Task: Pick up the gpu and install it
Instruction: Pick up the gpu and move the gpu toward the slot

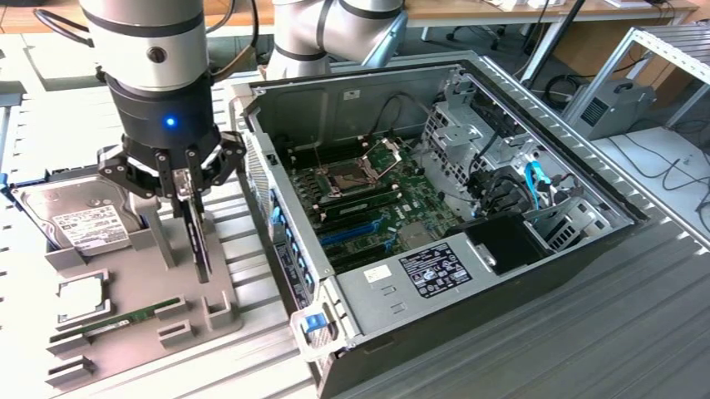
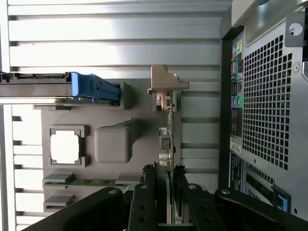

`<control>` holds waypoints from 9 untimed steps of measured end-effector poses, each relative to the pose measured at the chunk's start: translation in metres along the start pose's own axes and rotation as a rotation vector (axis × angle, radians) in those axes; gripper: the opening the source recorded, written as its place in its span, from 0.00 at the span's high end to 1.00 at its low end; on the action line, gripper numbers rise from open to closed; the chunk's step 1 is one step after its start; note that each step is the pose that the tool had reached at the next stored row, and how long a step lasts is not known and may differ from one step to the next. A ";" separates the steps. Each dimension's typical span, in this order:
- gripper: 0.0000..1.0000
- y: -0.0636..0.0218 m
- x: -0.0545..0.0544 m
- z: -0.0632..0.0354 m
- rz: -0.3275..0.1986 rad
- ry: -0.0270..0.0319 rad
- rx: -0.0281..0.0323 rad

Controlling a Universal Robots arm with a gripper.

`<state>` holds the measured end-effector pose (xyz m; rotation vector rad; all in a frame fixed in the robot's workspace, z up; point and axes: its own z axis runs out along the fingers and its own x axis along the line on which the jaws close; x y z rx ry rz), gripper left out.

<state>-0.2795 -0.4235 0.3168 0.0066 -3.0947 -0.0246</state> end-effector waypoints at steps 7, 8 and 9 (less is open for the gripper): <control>0.73 0.0001 0.000 -0.0040 0.000 0.0001 0.0001; 0.73 0.0001 0.000 -0.0046 0.000 0.0001 0.0001; 0.73 0.0001 0.000 -0.0053 0.000 0.0001 0.0001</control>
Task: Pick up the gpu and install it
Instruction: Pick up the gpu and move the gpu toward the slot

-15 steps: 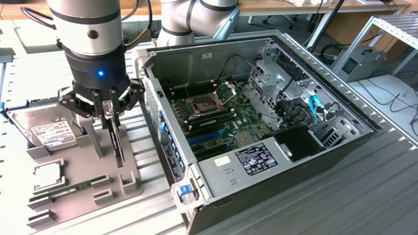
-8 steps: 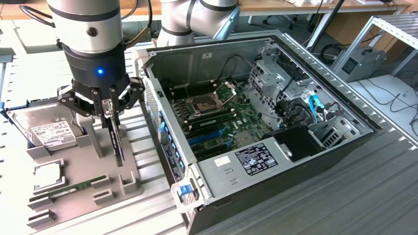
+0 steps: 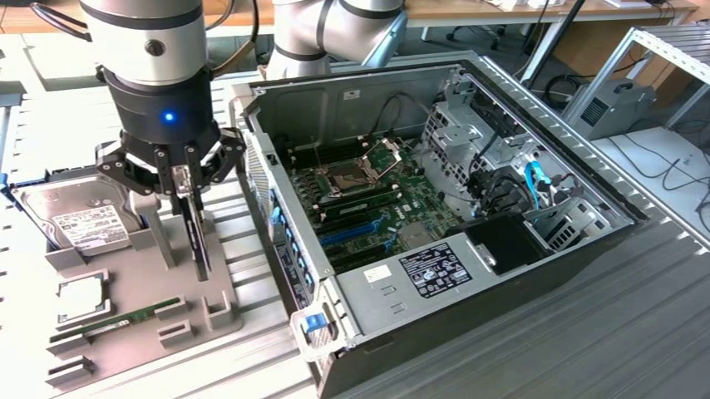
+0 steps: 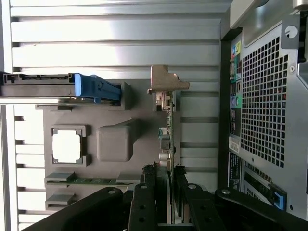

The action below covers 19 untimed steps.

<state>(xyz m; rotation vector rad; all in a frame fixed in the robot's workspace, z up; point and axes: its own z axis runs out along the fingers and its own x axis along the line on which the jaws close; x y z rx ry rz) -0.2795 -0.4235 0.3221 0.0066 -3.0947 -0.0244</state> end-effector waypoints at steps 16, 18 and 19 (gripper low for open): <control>0.73 0.0001 0.000 -0.0083 0.000 0.0000 -0.0001; 0.73 0.0002 0.000 -0.0092 0.000 0.0000 0.0000; 0.73 0.0001 0.000 -0.0097 0.000 0.0000 0.0000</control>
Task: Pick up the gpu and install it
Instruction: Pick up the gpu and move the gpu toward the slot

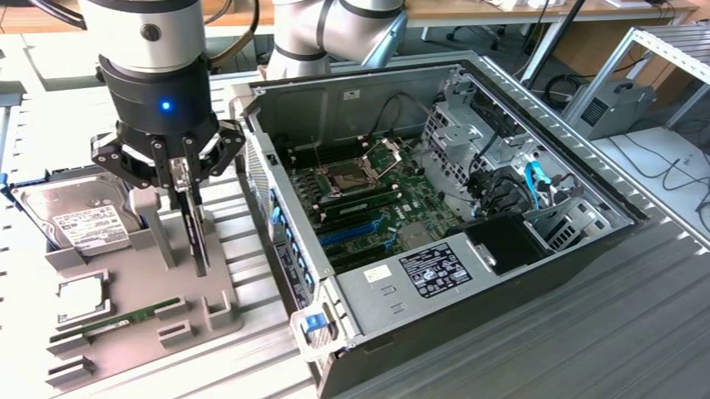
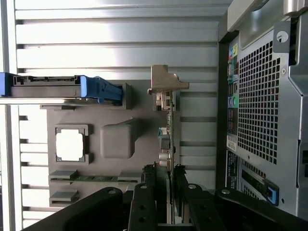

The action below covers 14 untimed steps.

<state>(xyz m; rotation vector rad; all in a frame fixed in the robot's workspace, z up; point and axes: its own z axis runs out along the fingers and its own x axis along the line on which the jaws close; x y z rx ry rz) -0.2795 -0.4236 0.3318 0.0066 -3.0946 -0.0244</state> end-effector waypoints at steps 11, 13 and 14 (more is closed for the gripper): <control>0.73 0.0001 0.000 -0.0089 0.000 0.0000 -0.0001; 0.73 0.0002 0.000 -0.0102 0.000 0.0000 0.0000; 0.73 0.0002 0.000 -0.0108 0.000 0.0000 0.0000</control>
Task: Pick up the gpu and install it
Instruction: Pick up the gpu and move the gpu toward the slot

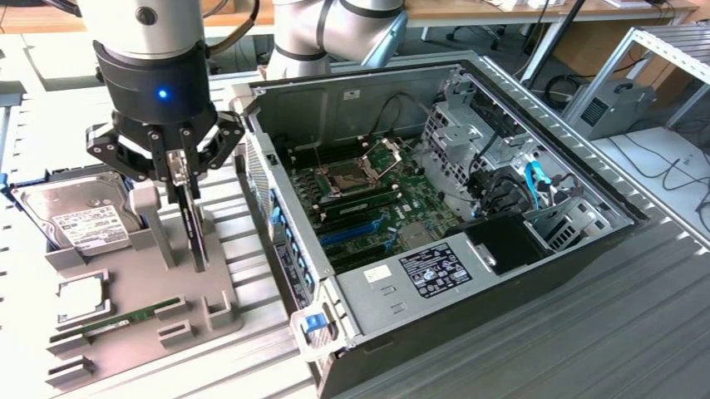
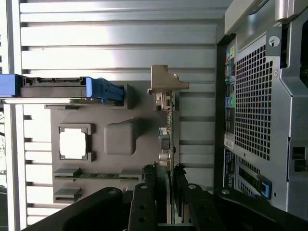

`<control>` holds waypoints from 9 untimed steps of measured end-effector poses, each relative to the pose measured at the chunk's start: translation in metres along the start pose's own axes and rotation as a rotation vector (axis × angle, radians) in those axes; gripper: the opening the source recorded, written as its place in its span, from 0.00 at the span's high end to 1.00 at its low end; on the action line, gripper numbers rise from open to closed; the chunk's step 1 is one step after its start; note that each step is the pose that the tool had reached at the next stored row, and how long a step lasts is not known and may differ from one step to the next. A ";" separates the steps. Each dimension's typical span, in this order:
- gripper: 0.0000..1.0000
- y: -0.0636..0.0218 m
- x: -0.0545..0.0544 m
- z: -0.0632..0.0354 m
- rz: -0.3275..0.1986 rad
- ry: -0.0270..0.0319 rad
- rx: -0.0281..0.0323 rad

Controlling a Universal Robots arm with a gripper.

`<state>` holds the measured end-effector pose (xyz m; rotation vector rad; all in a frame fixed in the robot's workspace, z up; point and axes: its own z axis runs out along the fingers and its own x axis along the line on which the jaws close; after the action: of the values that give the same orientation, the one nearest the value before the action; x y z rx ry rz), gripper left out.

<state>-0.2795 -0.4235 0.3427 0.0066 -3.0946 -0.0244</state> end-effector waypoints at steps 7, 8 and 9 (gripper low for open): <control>0.73 0.0001 0.000 -0.0038 0.000 -0.0001 0.0000; 0.73 0.0001 0.000 -0.0043 0.000 0.0000 0.0000; 0.73 0.0001 0.000 -0.0046 0.000 -0.0001 -0.0001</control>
<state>-0.2795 -0.4235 0.3473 0.0066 -3.0948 -0.0246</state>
